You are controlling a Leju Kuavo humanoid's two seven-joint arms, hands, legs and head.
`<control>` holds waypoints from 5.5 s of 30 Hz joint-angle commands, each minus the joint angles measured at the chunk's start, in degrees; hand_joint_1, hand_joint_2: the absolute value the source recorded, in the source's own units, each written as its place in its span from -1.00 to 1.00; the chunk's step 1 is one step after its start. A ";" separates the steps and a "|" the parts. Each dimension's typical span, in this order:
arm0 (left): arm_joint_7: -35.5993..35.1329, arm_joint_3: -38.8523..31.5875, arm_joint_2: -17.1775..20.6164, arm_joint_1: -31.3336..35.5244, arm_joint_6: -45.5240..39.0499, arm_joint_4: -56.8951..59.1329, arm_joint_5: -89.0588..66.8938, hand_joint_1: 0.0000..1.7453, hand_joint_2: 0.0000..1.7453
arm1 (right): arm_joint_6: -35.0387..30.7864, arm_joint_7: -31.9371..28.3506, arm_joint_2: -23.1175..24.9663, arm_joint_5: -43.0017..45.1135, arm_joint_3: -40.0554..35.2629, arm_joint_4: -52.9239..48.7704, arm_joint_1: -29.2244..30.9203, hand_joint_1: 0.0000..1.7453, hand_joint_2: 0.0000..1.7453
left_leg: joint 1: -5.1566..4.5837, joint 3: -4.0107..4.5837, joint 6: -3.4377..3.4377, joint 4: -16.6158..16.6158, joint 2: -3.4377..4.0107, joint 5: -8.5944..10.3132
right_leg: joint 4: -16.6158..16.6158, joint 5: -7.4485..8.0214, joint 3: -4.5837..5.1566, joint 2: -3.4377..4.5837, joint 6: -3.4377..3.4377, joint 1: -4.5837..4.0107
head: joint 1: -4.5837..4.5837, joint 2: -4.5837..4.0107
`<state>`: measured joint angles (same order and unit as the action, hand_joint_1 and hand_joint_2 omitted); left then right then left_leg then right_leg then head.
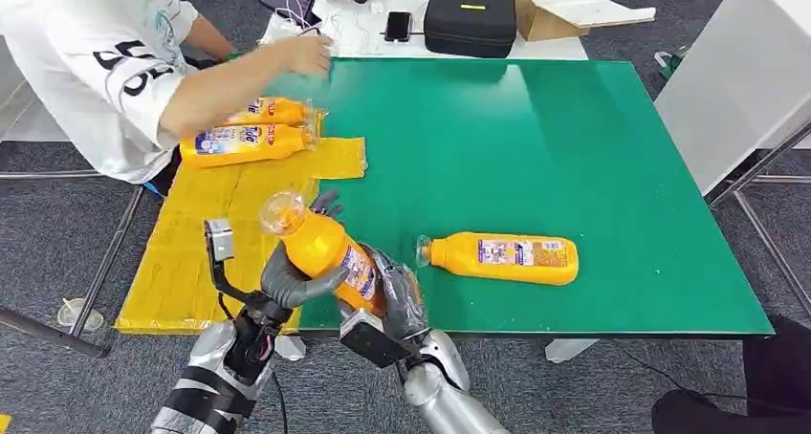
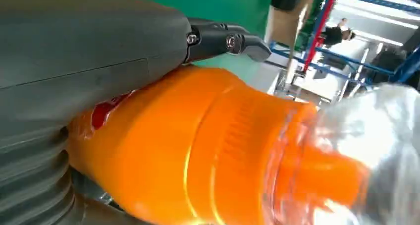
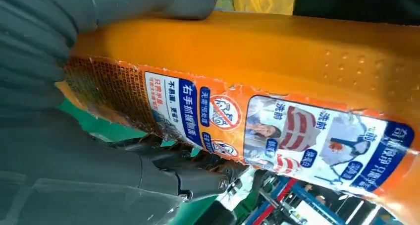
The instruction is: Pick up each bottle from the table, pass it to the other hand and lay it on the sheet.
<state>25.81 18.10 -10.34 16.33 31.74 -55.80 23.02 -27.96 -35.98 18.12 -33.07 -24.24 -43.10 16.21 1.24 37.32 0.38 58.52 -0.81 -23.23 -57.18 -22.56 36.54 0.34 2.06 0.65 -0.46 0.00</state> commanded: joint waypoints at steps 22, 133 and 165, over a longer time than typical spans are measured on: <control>-1.02 1.79 0.12 2.07 5.81 2.29 6.03 1.00 1.00 | 3.87 2.11 -0.07 -0.24 -6.33 10.31 4.44 1.00 1.00 | -0.01 -0.24 -0.09 -0.01 0.00 -0.08 | 0.02 -0.11 -0.25 -0.12 -0.06 -0.03 | -0.04 0.00; 13.56 -2.36 13.92 15.45 -33.17 34.01 -79.04 -1.00 -1.00 | 9.22 1.61 -4.07 26.81 -0.71 -27.57 -3.13 -1.00 -1.00 | -0.05 -0.60 -0.08 -0.13 0.25 -0.04 | 0.10 -0.01 -0.59 0.09 -0.10 0.01 | 0.00 0.00; 11.58 -28.28 2.50 1.20 -27.97 -0.87 -26.08 -1.00 1.00 | 20.91 30.78 -21.64 -8.12 -3.78 -11.25 9.74 -1.00 1.00 | -0.03 -0.41 -0.09 -0.05 0.11 0.06 | 0.11 0.05 -0.47 -0.05 -0.02 0.00 | 0.00 0.00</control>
<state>39.41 7.86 0.15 21.67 6.81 -46.19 -2.19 -15.71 -13.17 9.55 -32.58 -25.57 -67.49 16.78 1.20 37.04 0.40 58.50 -0.71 -23.15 -57.18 -22.50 36.26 0.34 2.04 0.69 -0.46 0.00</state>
